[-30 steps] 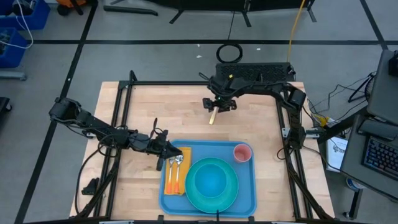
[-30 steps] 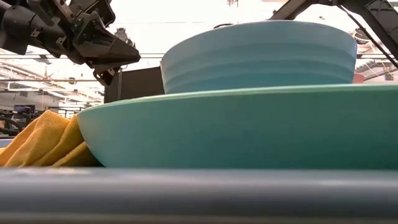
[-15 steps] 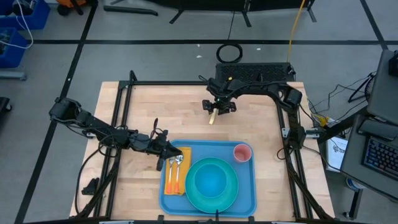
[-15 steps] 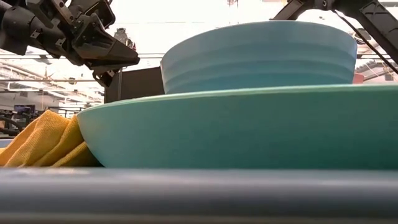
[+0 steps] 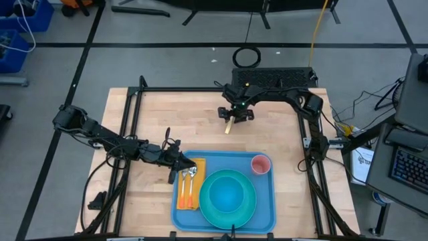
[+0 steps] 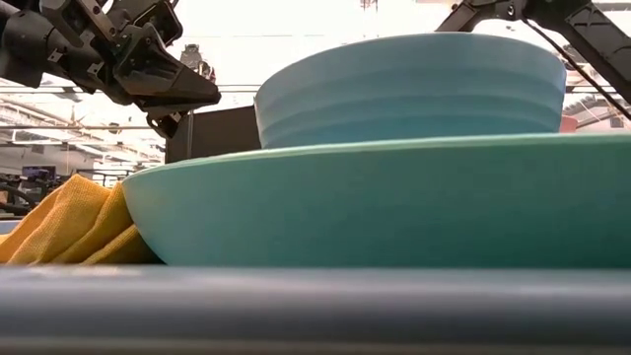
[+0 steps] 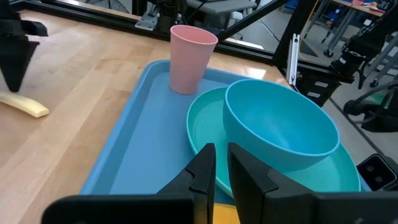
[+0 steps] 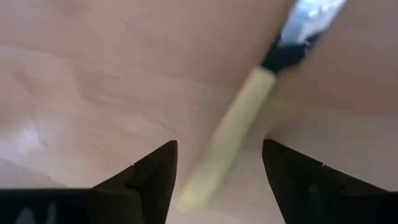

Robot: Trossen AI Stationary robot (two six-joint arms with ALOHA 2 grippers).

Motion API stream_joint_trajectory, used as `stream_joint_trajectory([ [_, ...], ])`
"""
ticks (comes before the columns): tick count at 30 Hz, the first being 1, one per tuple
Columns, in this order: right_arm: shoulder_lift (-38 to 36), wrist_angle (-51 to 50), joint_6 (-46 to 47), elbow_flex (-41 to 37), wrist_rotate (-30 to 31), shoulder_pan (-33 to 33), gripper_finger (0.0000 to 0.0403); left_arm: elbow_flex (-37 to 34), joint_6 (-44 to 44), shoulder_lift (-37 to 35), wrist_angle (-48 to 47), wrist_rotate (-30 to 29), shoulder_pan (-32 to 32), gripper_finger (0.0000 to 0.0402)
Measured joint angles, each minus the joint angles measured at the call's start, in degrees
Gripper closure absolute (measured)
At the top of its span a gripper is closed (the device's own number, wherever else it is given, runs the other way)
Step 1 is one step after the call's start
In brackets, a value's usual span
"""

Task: Set up tray
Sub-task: Put the yellow knife to the right of the orange spoon on the orange napkin on the blue serving tray

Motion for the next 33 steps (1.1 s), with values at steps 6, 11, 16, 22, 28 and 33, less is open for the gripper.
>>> stream_joint_trajectory([
  [6, 2.07, 0.66, 0.26, 0.23, -1.99, 0.47, 0.0201, 0.0, -0.04, 0.0, -0.06, 0.04, 0.0, 0.0357],
  [11, 2.24, 0.58, -0.14, 0.22, -1.91, 0.23, 0.0215, 0.0, -0.01, 0.0, -0.5, 0.02, 0.0, 0.0357],
  [16, 2.34, 0.55, -0.27, 0.14, -2.18, -0.05, 0.0232, 0.0, 0.04, 0.0, -0.8, 0.02, 0.0, 0.0357],
  [22, 2.43, 0.55, -1.12, 0.06, -1.87, 0.04, 0.0261, 0.0, 0.41, 0.0, -0.94, 0.02, 0.0, 0.0357],
  [28, 2.51, 2.13, -1.51, 0.01, -1.87, 0.06, 0.0304, 0.0, 0.39, 0.0, -0.97, 0.02, 0.0, 0.0357],
  [33, 2.56, 2.78, -1.74, 0.01, -1.89, 0.06, 0.0342, 0.0, 0.37, 0.0, -1.27, 0.02, 0.0, 0.0357],
])
